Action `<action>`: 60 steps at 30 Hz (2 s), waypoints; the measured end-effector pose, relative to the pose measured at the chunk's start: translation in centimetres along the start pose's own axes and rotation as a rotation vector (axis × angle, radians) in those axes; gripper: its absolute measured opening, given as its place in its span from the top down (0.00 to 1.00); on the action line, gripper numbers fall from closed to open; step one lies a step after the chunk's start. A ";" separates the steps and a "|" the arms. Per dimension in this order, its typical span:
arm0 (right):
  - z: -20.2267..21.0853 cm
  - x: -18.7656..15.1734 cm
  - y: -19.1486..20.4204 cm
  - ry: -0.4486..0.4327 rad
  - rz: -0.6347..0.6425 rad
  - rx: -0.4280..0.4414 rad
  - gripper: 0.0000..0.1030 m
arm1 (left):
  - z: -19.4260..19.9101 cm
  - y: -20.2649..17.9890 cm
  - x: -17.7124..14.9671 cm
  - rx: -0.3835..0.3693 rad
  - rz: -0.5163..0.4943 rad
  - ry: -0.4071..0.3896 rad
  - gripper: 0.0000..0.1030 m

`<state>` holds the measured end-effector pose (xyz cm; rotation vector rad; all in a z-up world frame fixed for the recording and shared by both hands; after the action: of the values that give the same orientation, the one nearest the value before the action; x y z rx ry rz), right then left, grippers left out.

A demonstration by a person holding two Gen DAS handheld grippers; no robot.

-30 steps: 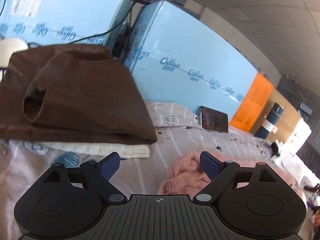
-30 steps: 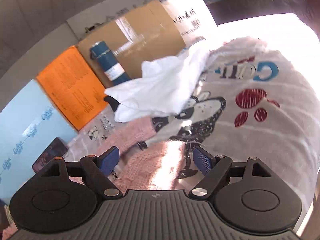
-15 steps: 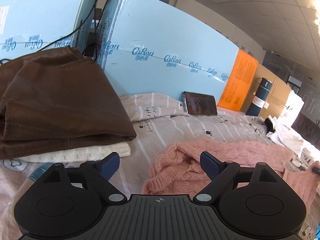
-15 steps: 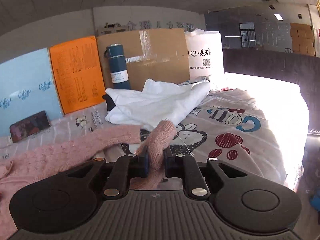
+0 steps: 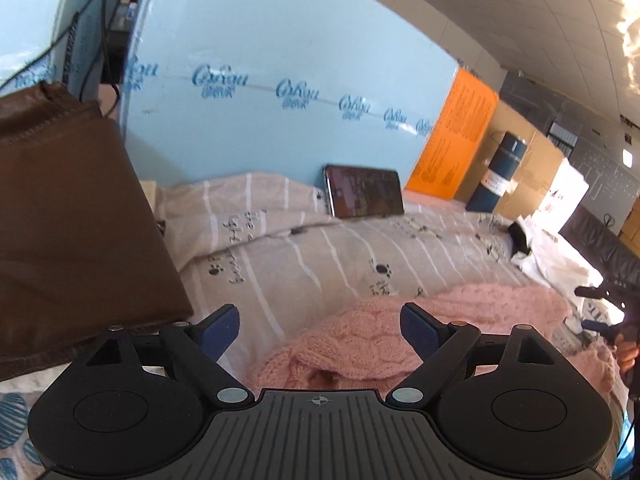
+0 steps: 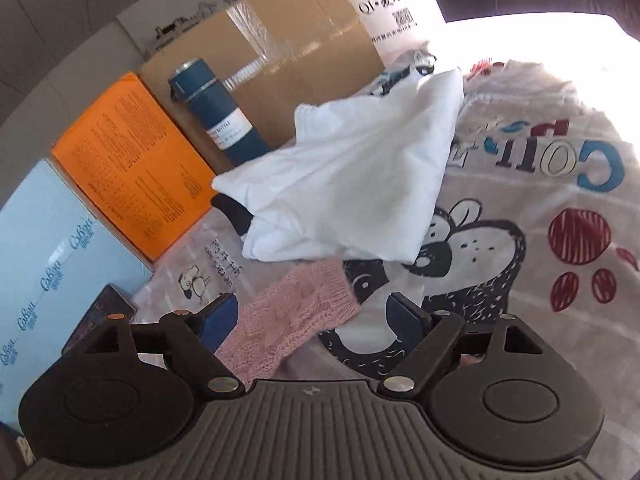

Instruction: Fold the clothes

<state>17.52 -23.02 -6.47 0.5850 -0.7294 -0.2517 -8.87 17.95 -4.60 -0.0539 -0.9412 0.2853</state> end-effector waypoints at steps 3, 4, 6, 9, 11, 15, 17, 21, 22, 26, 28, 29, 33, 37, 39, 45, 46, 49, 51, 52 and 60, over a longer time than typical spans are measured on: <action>-2.7 -0.6 1.0 -0.020 0.075 -0.075 0.28 | -2.3 -1.7 -1.6 0.012 -0.132 0.085 0.39; -3.1 -1.1 1.6 -0.016 0.114 -0.079 0.44 | -2.6 -2.3 -1.8 0.021 -0.190 0.080 0.52; -3.7 -2.0 2.8 -0.008 0.191 -0.085 0.70 | -2.5 -3.5 -1.6 0.037 -0.306 0.032 0.85; -3.5 -2.6 4.4 -0.050 0.228 -0.022 0.89 | -1.5 -4.6 0.1 0.095 -0.410 -0.059 0.86; -2.5 -2.0 5.4 -0.157 0.260 -0.008 0.90 | -1.1 -4.6 1.8 0.134 -0.444 -0.115 0.86; -1.9 -0.7 6.0 -0.287 0.315 -0.041 0.90 | -2.8 -4.0 2.9 0.138 -0.425 -0.084 0.83; -2.8 -0.8 5.3 -0.278 0.320 -0.076 0.90 | -4.7 -3.4 2.1 0.138 -0.403 -0.029 0.80; -4.8 -0.7 3.0 -0.194 0.247 -0.130 0.78 | -6.1 -1.6 1.1 0.178 -0.359 0.003 0.39; -4.5 -0.6 2.6 -0.208 0.215 -0.125 0.58 | -6.0 -1.1 1.3 0.197 -0.354 -0.001 0.29; -3.3 0.1 0.9 -0.261 0.088 -0.108 0.18 | -4.3 0.6 2.0 0.141 -0.256 -0.065 0.19; -2.5 0.4 0.8 -0.306 0.059 -0.080 0.18 | -2.1 0.6 2.6 0.155 -0.251 -0.116 0.19; -1.6 0.6 1.1 -0.353 0.066 -0.057 0.18 | -0.9 0.6 2.9 0.162 -0.249 -0.142 0.19; 1.9 1.2 2.4 -0.541 0.092 0.035 0.18 | 3.5 -0.5 2.4 0.144 -0.313 -0.215 0.05; 4.3 -0.2 5.6 -0.545 0.223 0.139 0.18 | 6.0 -1.4 -1.6 0.087 -0.464 -0.180 0.03; 4.8 -3.9 8.6 -0.359 0.362 0.260 0.18 | 6.1 -0.8 -3.3 0.109 -0.480 -0.143 0.02; 7.1 -16.9 14.3 0.164 0.623 0.515 0.18 | 3.9 -0.1 -5.4 0.188 -0.533 -0.046 0.02; 7.1 -19.0 15.0 0.209 0.663 0.529 0.19 | 3.8 0.1 -5.5 0.186 -0.529 -0.046 0.02; 5.9 -22.9 15.5 0.263 0.747 0.472 0.45 | 4.4 0.6 -5.4 0.184 -0.493 -0.073 0.02; 5.7 -24.0 15.8 0.240 0.786 0.449 0.60 | 4.8 0.8 -5.1 0.195 -0.482 -0.096 0.02; 6.4 -24.3 15.8 0.246 0.792 0.489 0.80 | 5.0 0.7 -5.0 0.198 -0.483 -0.109 0.02; 12.6 -22.5 15.3 0.082 0.751 0.547 0.79 | 6.6 -1.0 -4.1 0.149 -0.502 -0.226 0.02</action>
<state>-7.21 -6.56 -2.48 0.7847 -0.8917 0.6837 -16.25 15.43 -3.72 0.3541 -1.1203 -0.1078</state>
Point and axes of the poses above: each gripper's, at about its wrist camera, not at the fingertips, and z roughly against the way its jaws point, y to its left, x to its top, the point moved 9 cm from there along -z, roughly the way its jaws point, and after that the axes turned 8 degrees about -z, right-handed, at the moved point
